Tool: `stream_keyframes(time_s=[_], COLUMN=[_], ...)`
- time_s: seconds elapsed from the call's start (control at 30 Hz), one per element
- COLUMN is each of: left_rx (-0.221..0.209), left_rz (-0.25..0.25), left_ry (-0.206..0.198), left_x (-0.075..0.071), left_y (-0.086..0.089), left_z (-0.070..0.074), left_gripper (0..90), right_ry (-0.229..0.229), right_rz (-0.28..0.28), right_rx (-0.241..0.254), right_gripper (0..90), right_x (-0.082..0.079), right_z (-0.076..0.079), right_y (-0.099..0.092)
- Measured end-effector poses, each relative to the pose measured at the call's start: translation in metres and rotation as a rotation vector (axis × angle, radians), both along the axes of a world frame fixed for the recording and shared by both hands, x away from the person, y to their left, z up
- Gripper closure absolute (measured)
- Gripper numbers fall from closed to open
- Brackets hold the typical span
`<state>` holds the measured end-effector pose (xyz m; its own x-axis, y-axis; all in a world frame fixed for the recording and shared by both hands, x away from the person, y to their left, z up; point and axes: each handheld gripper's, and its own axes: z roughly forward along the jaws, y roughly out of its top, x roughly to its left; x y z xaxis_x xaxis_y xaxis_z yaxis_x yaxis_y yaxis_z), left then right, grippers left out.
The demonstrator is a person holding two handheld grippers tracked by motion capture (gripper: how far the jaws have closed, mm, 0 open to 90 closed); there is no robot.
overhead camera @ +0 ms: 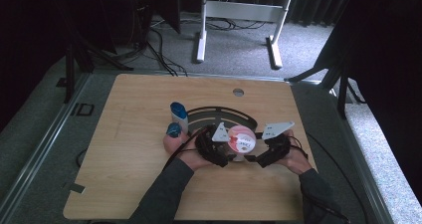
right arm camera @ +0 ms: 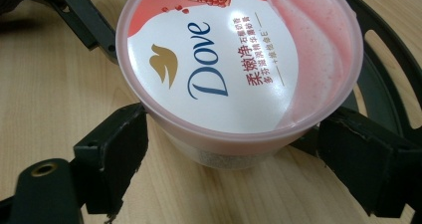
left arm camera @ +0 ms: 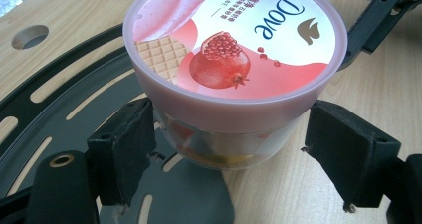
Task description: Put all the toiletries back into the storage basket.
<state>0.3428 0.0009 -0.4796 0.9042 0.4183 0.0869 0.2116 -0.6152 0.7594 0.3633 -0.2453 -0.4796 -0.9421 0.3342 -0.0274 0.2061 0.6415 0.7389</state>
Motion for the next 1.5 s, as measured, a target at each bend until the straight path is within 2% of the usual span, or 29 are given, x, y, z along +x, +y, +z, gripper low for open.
stream_keyframes(time_s=[0.27,0.5,0.9,1.13,1.5], left_rx=[-0.007,-0.012,-0.045,-0.033,-0.062], left_rz=[0.011,0.026,0.052,0.064,0.085], left_ry=[-0.008,-0.019,-0.026,-0.033,-0.042], left_x=[0.003,0.012,0.026,0.035,0.045], left_y=[0.0,-0.001,-0.001,-0.003,-0.006], left_z=[0.001,0.003,0.001,0.0,0.001], left_gripper=[20.5,20.5,21.8,21.8,22.5], right_ry=[0.006,0.01,0.002,-0.003,-0.003], right_rz=[-0.001,-0.002,-0.01,-0.016,-0.035], right_rx=[-0.002,-0.007,-0.024,-0.044,-0.048], right_gripper=[13.2,13.2,13.4,13.5,13.6], right_x=[0.006,0.017,0.034,0.043,0.055], right_z=[0.002,0.005,0.01,0.01,0.014], right_y=[0.0,0.001,0.001,0.002,0.0])
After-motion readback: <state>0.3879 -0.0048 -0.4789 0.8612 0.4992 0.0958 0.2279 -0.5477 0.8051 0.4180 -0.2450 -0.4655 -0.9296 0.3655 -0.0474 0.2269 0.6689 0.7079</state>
